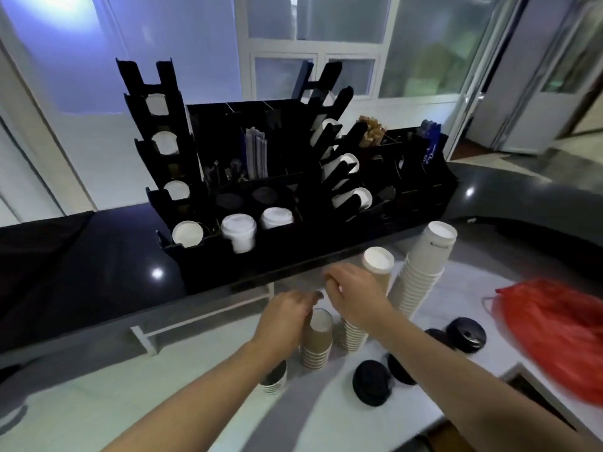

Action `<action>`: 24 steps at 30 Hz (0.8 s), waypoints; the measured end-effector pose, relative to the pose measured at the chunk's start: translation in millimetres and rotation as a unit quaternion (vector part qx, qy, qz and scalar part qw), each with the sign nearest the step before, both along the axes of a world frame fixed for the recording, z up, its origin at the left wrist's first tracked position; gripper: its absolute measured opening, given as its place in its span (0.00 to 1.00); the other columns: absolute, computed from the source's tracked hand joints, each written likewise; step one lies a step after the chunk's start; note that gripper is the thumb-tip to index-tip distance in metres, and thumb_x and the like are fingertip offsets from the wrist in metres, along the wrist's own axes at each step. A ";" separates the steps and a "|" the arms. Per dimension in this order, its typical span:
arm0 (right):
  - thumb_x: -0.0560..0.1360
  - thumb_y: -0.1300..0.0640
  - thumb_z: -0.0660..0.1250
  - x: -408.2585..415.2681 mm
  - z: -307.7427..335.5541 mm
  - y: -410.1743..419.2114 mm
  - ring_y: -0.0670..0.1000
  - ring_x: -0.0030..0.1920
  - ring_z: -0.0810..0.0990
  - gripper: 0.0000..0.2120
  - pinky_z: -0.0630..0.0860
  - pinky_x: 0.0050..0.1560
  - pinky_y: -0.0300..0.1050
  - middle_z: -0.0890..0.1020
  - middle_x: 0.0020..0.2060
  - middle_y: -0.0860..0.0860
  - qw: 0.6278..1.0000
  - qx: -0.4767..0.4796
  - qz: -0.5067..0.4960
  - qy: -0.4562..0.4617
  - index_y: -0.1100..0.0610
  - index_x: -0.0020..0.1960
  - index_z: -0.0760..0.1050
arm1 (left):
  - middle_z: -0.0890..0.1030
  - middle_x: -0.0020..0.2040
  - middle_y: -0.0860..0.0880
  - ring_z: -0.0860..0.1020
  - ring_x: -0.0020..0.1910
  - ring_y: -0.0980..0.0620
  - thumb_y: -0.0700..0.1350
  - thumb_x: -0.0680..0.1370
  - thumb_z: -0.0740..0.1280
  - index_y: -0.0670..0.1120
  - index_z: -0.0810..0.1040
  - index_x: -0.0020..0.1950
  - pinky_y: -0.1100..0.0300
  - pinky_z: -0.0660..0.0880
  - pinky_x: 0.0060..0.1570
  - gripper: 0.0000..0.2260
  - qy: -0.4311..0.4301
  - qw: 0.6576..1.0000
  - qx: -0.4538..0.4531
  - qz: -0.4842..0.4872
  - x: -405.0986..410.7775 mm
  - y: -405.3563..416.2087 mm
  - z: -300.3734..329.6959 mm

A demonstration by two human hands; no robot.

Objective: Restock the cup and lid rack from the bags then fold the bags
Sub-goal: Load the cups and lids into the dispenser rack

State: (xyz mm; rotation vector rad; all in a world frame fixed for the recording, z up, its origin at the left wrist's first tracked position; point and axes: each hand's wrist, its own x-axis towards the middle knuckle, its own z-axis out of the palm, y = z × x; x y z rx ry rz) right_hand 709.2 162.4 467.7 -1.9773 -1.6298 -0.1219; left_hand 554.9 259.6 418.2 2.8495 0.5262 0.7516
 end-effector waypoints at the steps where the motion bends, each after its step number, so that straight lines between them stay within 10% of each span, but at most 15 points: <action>1: 0.78 0.59 0.62 0.5 -11.7 -18.4 0.55 0.46 0.80 0.09 0.78 0.47 0.51 0.83 0.45 0.53 1.000 -0.005 -0.012 0.007 0.59 0.52 0.81 | 0.85 0.42 0.50 0.82 0.40 0.47 0.37 0.67 0.73 0.49 0.82 0.58 0.58 0.77 0.36 0.20 0.003 1.000 -0.010 -0.013 0.4 -10.0 -7.5; 7: 0.78 0.57 0.66 15.4 -88.0 -104.1 0.52 0.42 0.79 0.05 0.77 0.39 0.50 0.81 0.43 0.49 0.997 -0.063 -0.048 0.025 0.55 0.50 0.80 | 0.80 0.46 0.52 0.77 0.45 0.48 0.44 0.76 0.62 0.50 0.75 0.50 0.57 0.70 0.40 0.05 0.068 0.992 -0.085 -0.068 -4.2 -63.8 -60.8; 14: 0.78 0.40 0.64 43.8 -179.1 -135.7 0.57 0.74 0.65 0.30 0.70 0.69 0.52 0.62 0.77 0.52 0.945 -0.320 -0.050 0.044 0.48 0.77 0.62 | 0.76 0.63 0.52 0.74 0.61 0.48 0.51 0.81 0.54 0.51 0.75 0.64 0.52 0.74 0.56 0.16 0.203 0.974 -0.103 0.005 -8.9 -96.8 -112.6; 24: 0.79 0.46 0.66 41.7 -254.0 -136.7 0.61 0.80 0.42 0.36 0.60 0.76 0.61 0.44 0.81 0.51 0.933 -0.356 -0.044 0.034 0.44 0.81 0.52 | 0.75 0.68 0.51 0.73 0.63 0.47 0.49 0.81 0.56 0.51 0.73 0.71 0.52 0.72 0.60 0.19 0.266 0.950 -0.154 0.058 -17.2 -140.1 -151.4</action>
